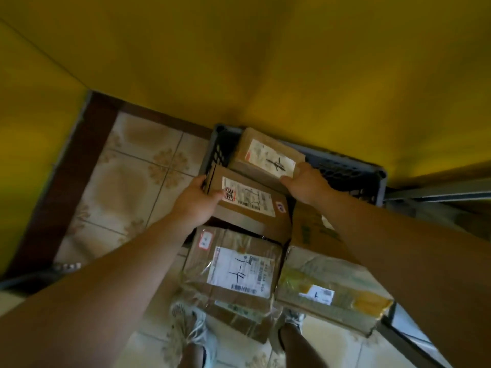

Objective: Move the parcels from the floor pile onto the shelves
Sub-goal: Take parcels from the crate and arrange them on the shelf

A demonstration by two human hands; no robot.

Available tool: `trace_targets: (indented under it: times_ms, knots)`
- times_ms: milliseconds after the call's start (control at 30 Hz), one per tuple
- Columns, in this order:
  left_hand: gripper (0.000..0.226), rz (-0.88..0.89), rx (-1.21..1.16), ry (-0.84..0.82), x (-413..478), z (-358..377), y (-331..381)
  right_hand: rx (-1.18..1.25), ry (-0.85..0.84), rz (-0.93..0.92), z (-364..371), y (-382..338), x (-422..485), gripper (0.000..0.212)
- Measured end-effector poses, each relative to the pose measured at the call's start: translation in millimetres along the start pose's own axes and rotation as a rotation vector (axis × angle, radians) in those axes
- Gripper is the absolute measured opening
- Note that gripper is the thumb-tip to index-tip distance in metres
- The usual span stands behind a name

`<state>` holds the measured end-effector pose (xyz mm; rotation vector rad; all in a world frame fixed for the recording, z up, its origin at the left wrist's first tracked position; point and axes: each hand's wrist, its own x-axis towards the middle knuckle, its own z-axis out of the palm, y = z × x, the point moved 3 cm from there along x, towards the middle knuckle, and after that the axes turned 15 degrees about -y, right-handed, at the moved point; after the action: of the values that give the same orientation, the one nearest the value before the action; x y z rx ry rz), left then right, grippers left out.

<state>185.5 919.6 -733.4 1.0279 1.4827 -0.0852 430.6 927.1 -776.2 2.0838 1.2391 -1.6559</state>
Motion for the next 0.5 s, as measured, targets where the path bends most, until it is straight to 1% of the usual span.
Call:
trace_targets:
  times_ms: [100,167,233,333,400,500]
  knots:
    - [0.042,-0.015,-0.084,0.003,6,2,-6,0.061,-0.009,0.013,8,6,25,0.074]
    - [0.037,-0.016,-0.163,0.042,3,-3,-7,0.074,-0.018,0.017,13,9,32,0.075]
    - [0.040,0.001,-0.210,0.108,-4,-15,-8,0.071,-0.005,0.023,14,10,35,0.074]
    - [0.053,0.033,-0.333,0.198,-16,-32,-14,0.127,0.025,0.046,10,7,35,0.076]
    - [0.046,0.052,-0.417,0.277,-24,-41,-20,0.195,0.055,0.069,8,5,36,0.078]
    - [0.045,0.035,-0.582,0.390,-30,-48,-33,0.252,0.111,0.113,8,3,36,0.082]
